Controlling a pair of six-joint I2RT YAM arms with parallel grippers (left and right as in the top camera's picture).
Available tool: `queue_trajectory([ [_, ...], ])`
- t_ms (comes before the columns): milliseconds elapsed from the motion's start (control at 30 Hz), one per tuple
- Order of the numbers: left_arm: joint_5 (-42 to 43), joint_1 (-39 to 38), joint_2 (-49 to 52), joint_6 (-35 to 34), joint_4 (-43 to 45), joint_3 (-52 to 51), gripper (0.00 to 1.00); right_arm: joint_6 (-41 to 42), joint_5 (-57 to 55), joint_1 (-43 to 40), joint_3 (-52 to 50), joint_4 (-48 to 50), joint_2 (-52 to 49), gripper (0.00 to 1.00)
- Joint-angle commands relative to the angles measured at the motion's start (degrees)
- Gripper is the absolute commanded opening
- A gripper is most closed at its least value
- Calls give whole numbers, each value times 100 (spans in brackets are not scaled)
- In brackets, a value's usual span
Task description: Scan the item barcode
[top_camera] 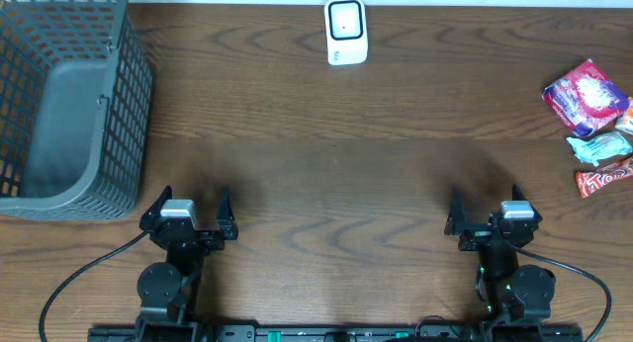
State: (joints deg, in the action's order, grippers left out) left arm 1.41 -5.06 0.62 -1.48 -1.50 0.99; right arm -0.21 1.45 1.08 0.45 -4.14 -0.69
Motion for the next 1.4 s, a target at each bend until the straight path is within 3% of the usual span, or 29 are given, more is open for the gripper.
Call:
queue_trajectory([
  [0, -55, -22, -55, 33, -256, -76, 99, 79, -48, -39, -11, -24, 39, 99],
  [1367, -271, 39, -57, 234, -278, -76, 99, 79, -50, -39, -11, -22, 39, 99],
])
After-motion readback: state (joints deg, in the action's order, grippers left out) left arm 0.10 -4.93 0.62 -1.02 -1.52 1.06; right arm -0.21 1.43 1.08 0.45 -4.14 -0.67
